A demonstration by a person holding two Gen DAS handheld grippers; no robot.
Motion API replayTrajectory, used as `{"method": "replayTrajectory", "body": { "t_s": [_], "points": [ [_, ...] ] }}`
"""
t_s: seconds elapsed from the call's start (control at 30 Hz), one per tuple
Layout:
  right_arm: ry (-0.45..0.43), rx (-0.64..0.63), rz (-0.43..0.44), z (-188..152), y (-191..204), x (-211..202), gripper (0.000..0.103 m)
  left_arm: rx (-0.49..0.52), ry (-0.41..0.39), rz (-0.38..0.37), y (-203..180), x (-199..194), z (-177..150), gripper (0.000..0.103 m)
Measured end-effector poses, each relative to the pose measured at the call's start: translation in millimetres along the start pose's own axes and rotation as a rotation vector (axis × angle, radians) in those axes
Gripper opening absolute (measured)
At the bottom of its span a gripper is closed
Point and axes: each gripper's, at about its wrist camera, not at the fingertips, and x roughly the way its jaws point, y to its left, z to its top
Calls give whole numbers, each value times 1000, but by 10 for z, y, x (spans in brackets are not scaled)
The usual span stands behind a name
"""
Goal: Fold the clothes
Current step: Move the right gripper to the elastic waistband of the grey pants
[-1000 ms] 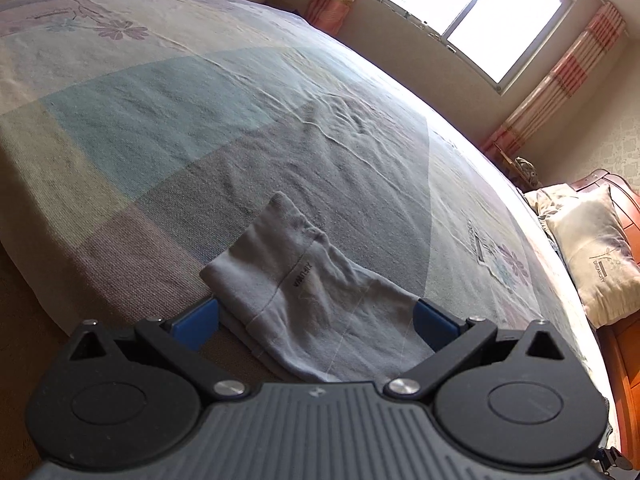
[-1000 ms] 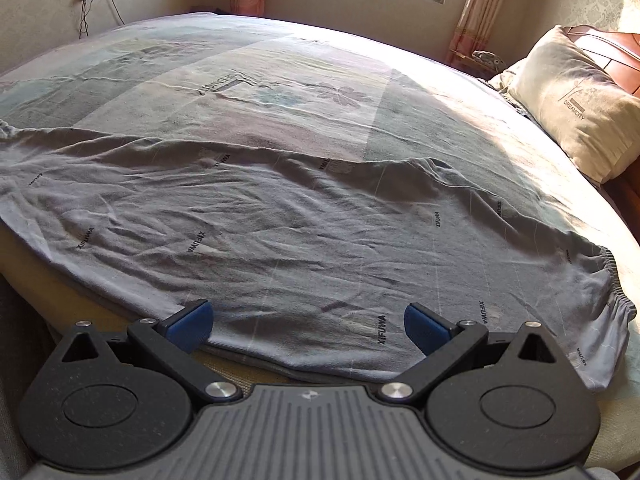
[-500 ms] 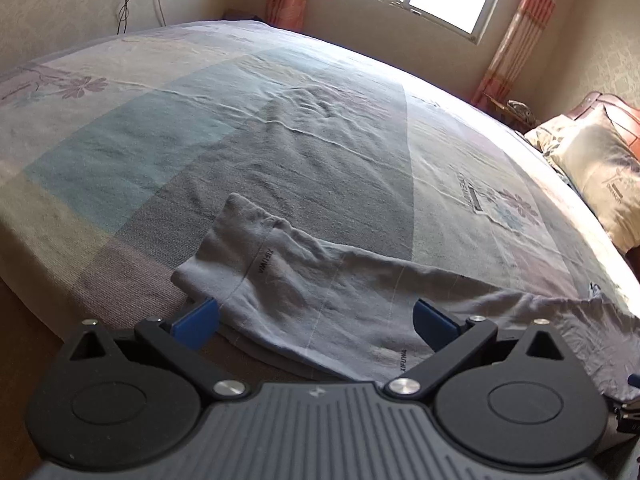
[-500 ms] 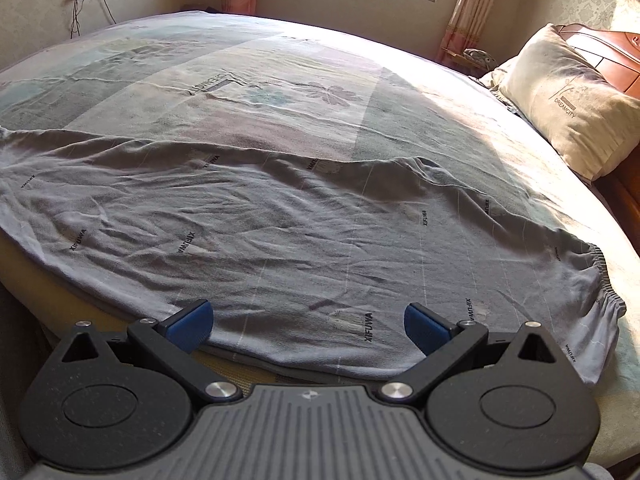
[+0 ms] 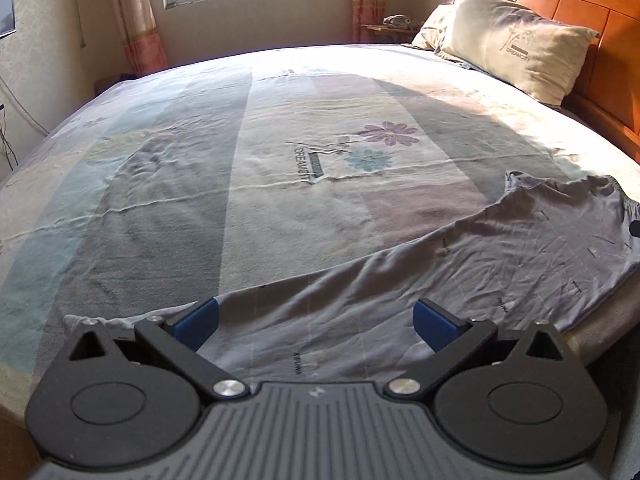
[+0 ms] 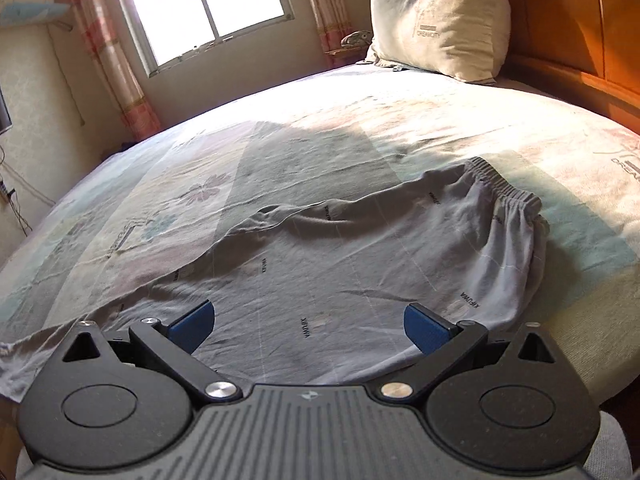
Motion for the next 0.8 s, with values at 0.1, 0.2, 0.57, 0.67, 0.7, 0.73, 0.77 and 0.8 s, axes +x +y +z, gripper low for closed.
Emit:
{"method": "replayTrajectory", "body": {
  "t_s": [0.1,0.2,0.57,0.67,0.7,0.73,0.77,0.8],
  "points": [
    [-25,85,2,81,-395,-51,79,77,3,-17,-395,44,146,102],
    [-42,125,8,138,-690,-59,61,143,9,-38,-796,100,285,102],
    [-41,164,-9,244,-1181,90,52,392,48,-188,-2104,418,569,102],
    [-15,189,11,204,-1270,169,50,434,30,-265,-2376,538,520,102],
    [-4,197,19,186,-1295,196,50,438,32,-292,-2453,596,493,102],
    [7,203,25,172,-1317,221,50,439,44,-319,-2540,675,460,102],
    [13,211,33,157,-1343,232,50,432,58,-338,-2593,741,435,102],
    [14,220,45,146,-1373,233,49,425,72,-356,-2644,806,410,102]
  ]
}}
